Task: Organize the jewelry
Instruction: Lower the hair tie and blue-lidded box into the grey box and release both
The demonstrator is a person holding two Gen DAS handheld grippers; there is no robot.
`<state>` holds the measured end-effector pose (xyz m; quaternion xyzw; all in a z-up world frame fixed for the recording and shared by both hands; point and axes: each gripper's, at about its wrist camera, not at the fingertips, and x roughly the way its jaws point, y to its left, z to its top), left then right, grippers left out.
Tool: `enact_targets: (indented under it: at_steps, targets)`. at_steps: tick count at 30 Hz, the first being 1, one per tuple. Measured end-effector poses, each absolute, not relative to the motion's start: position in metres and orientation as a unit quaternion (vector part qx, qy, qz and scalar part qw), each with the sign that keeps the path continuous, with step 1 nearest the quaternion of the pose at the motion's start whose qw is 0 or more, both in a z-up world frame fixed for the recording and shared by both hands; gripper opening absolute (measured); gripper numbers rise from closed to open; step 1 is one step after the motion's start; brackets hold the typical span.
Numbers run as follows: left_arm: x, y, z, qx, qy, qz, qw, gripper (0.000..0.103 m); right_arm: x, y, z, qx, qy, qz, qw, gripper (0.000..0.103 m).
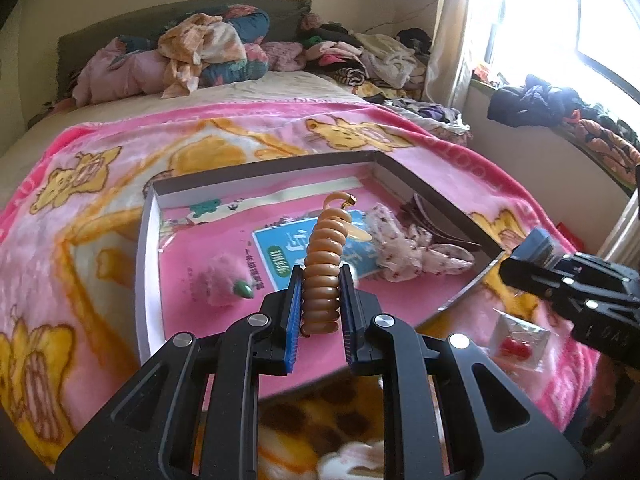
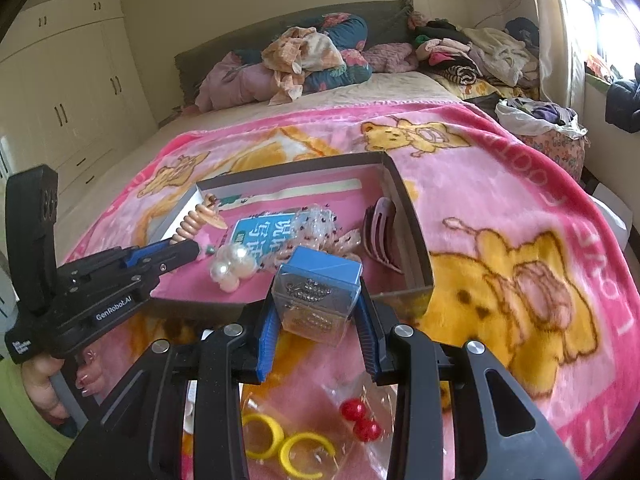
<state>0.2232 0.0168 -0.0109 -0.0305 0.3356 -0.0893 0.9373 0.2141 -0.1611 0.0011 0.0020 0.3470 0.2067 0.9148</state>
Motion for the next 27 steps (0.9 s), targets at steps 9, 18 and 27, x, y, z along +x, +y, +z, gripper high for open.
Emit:
enact_targets:
  at_steps: [9, 18, 27]
  targets:
    - [0.237, 0.029, -0.022, -0.040, 0.347, -0.071, 0.934, 0.011, 0.241, -0.159, 0.002, -0.005, 0.350, 0.199, 0.915, 0.033]
    - [0.244, 0.037, -0.036, -0.047, 0.362, -0.061, 0.929, 0.011, 0.261, -0.147, -0.004, -0.026, 0.361, 0.204, 0.910, 0.033]
    - [0.251, 0.046, -0.044, -0.056, 0.370, -0.047, 0.926, 0.011, 0.274, -0.126, -0.020, -0.032, 0.381, 0.217, 0.898, 0.033]
